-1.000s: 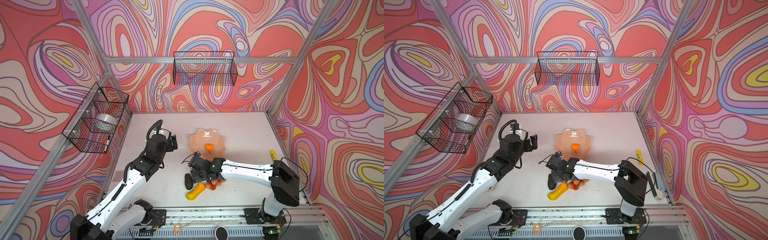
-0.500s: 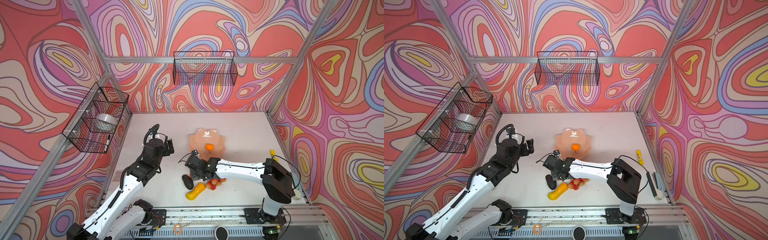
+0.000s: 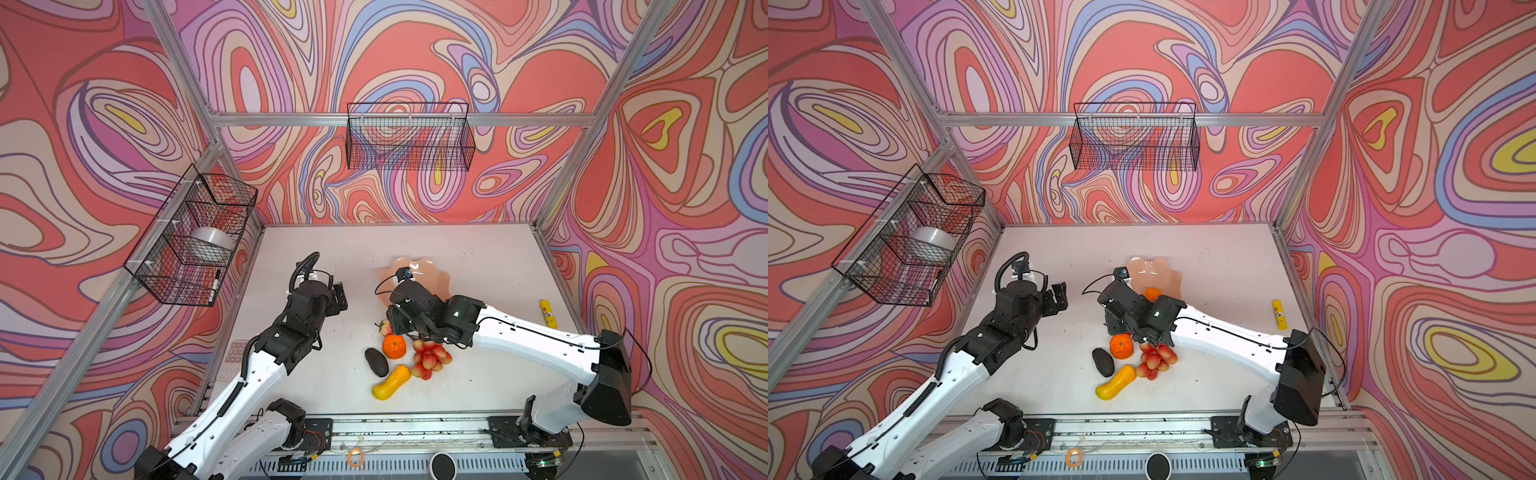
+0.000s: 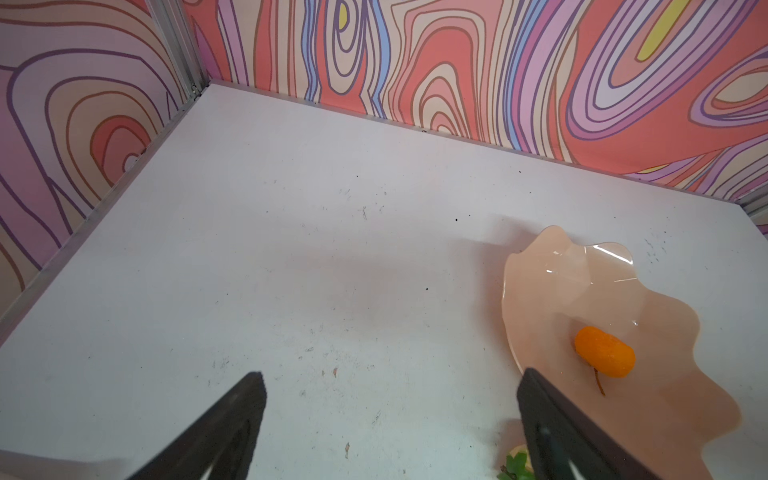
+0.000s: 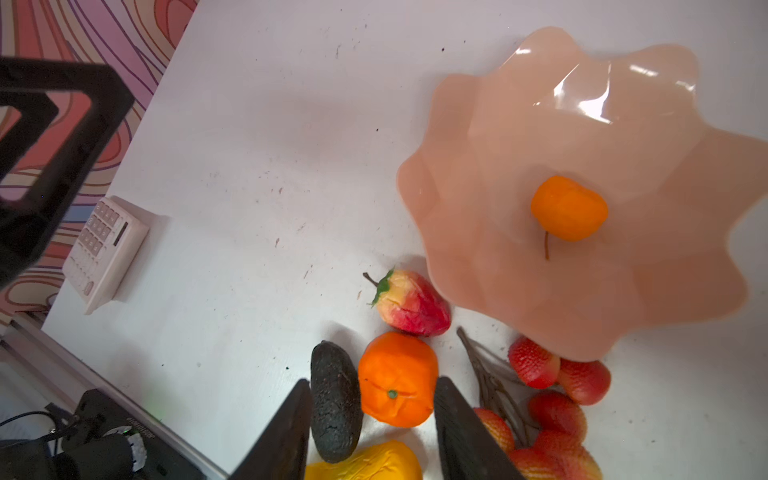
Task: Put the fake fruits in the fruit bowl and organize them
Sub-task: 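Lower the right gripper onto the large orange while the left arm draws back, then lift the large orange with the right gripper and release it into the bowl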
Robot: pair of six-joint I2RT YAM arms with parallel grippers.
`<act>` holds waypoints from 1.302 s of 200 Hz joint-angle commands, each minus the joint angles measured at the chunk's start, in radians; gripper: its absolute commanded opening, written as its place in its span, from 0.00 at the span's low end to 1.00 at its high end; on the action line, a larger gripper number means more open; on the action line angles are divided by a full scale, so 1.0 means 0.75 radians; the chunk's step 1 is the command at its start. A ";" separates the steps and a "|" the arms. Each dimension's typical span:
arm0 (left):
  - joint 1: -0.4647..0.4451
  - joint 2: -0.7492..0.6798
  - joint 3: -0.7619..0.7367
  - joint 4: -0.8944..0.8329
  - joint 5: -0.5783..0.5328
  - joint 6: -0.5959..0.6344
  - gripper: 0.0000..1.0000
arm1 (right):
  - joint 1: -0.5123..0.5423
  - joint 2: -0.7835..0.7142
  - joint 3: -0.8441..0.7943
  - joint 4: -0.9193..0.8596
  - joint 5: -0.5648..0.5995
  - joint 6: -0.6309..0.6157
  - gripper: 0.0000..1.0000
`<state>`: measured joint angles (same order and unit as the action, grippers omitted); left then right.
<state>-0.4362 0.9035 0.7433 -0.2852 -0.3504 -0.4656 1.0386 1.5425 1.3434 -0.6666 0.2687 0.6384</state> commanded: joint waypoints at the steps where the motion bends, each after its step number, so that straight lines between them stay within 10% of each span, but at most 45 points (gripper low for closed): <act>1: 0.017 -0.018 -0.012 -0.050 -0.023 -0.045 0.94 | -0.002 0.055 -0.027 -0.046 -0.069 -0.035 0.67; 130: 0.025 -0.115 -0.046 -0.117 -0.080 -0.043 0.94 | 0.004 0.366 -0.136 0.116 -0.191 0.060 0.83; 216: 0.029 -0.133 -0.060 -0.117 -0.084 -0.044 0.95 | 0.004 0.325 -0.145 0.141 -0.113 0.045 0.43; 260: 0.029 -0.121 -0.064 -0.124 -0.056 -0.069 0.94 | -0.010 0.105 -0.033 -0.027 0.003 -0.033 0.38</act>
<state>-0.4278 0.8177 0.7059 -0.3569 -0.3935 -0.4904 1.0374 1.7447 1.2522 -0.6285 0.1921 0.6548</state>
